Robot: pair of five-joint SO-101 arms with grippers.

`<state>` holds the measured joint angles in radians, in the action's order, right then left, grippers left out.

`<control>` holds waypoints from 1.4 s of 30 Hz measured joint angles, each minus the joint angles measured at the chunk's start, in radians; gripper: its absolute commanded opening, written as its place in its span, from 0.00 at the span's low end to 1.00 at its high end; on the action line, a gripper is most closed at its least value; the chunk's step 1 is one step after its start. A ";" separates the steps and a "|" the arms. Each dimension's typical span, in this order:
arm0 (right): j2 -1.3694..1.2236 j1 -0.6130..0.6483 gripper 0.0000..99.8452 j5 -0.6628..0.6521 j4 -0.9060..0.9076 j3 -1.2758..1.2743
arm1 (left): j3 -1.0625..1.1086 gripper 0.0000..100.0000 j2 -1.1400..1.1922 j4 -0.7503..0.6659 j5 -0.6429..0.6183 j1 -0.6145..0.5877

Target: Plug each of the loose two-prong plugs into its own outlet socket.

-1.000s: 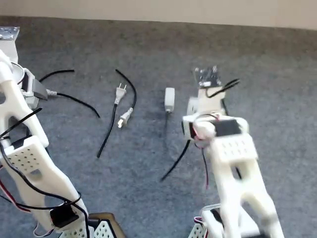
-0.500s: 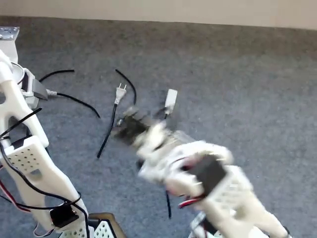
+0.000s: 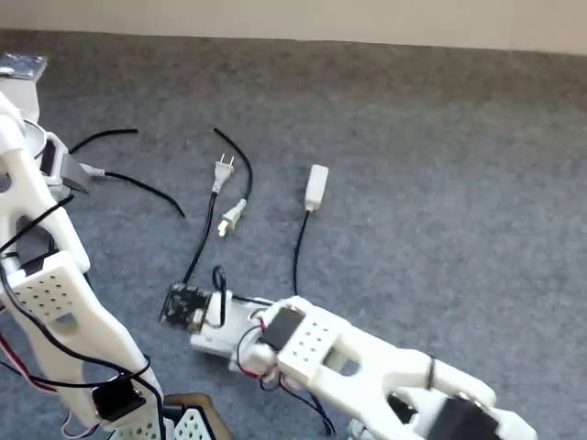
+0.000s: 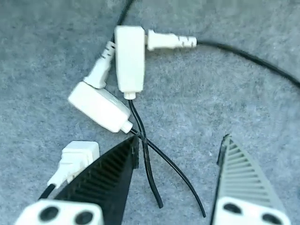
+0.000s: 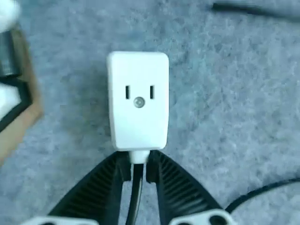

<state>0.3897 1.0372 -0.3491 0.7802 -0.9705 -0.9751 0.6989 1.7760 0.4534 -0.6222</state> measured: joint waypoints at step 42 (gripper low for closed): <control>0.506 -0.899 0.42 0.137 0.061 -0.374 | 1.984 0.28 -1.573 -0.423 0.374 0.664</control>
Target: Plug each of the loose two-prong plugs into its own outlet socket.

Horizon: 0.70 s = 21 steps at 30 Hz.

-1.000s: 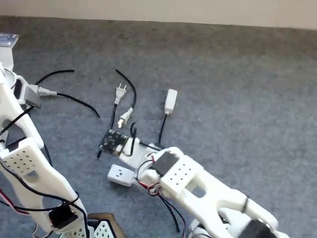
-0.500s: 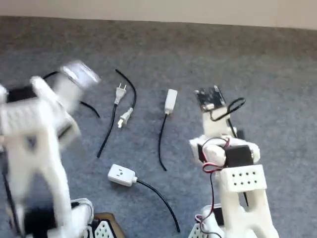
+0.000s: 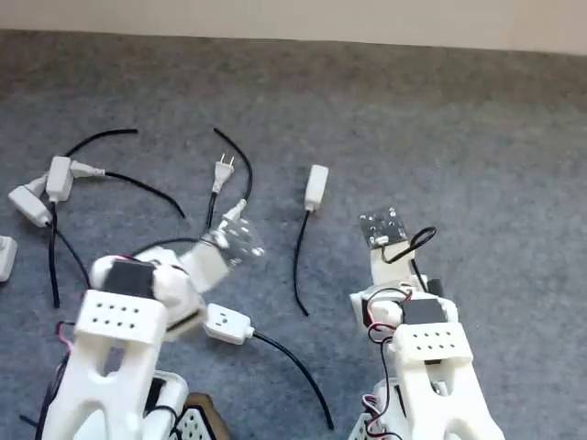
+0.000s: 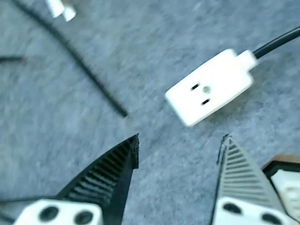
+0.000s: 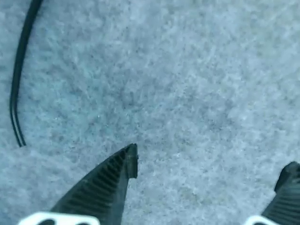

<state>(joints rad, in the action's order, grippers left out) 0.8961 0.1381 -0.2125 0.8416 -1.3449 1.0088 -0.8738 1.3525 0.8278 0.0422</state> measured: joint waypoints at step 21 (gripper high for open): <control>0.000 0.000 0.42 0.000 0.000 0.000 | 0.112 0.28 0.018 -0.334 -0.078 0.074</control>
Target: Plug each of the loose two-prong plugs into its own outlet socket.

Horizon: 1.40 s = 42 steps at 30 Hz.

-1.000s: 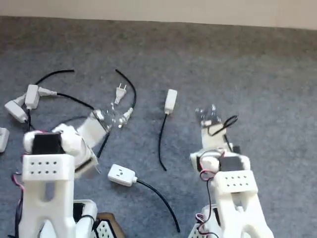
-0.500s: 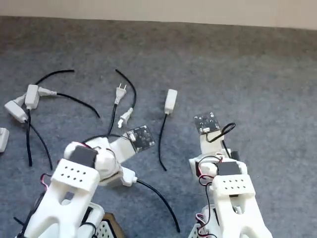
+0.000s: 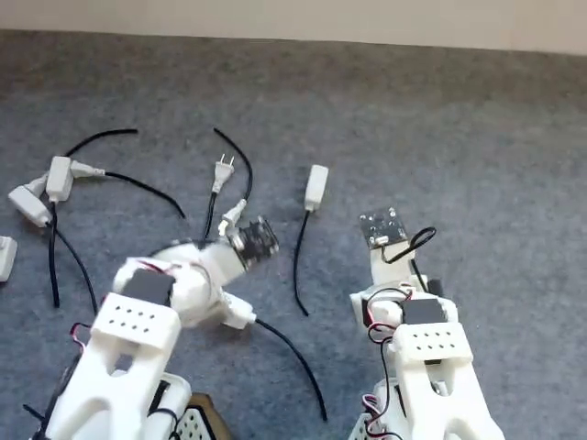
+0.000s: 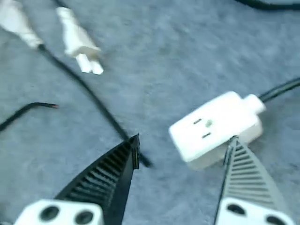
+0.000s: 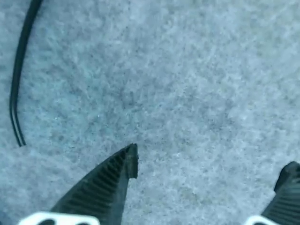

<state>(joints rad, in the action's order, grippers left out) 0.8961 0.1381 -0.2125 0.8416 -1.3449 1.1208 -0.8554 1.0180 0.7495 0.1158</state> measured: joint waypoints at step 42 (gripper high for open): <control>0.000 0.000 0.42 0.000 0.000 0.000 | -0.114 0.28 0.207 0.193 -0.049 -0.124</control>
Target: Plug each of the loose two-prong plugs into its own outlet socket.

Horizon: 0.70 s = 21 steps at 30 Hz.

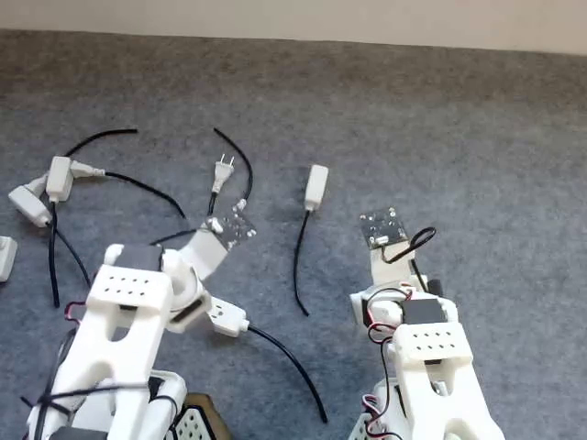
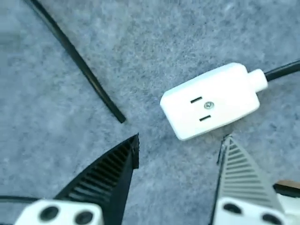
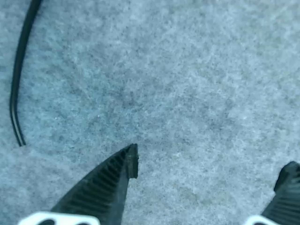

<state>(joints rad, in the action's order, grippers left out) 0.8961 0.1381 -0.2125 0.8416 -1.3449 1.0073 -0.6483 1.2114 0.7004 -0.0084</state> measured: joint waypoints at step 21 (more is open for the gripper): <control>0.000 0.000 0.42 0.000 0.000 0.000 | 0.054 0.28 0.051 -0.180 0.000 -0.048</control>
<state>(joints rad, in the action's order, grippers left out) 0.8961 0.1381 -0.2125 0.8416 -1.3449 1.0610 -0.5976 1.0319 0.7004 -0.0560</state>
